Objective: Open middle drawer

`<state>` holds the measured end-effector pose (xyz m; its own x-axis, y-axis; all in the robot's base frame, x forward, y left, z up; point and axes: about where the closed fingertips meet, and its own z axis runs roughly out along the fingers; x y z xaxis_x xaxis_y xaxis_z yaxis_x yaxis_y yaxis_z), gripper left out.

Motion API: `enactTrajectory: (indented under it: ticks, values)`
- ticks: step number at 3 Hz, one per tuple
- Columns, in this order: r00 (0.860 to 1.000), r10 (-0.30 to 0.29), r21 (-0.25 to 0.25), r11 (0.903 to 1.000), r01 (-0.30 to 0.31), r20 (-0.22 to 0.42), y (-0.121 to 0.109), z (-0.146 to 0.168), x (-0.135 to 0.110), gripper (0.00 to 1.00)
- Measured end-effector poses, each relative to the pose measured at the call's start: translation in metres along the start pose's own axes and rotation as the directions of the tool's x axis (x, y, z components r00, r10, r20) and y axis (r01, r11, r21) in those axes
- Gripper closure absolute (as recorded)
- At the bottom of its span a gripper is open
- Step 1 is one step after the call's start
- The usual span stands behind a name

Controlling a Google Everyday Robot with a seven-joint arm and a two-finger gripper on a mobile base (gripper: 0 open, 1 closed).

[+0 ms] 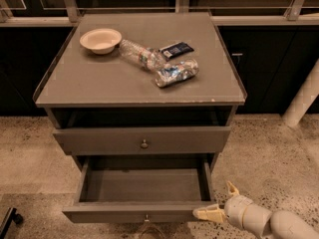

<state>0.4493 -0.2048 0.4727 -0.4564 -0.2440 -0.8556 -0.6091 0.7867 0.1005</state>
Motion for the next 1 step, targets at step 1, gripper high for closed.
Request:
enactTrajectory:
  ticks: [1]
  values:
    - [1.000,0.000,0.000,1.0000,0.000,0.000,0.0000,0.0000,0.0000,0.00]
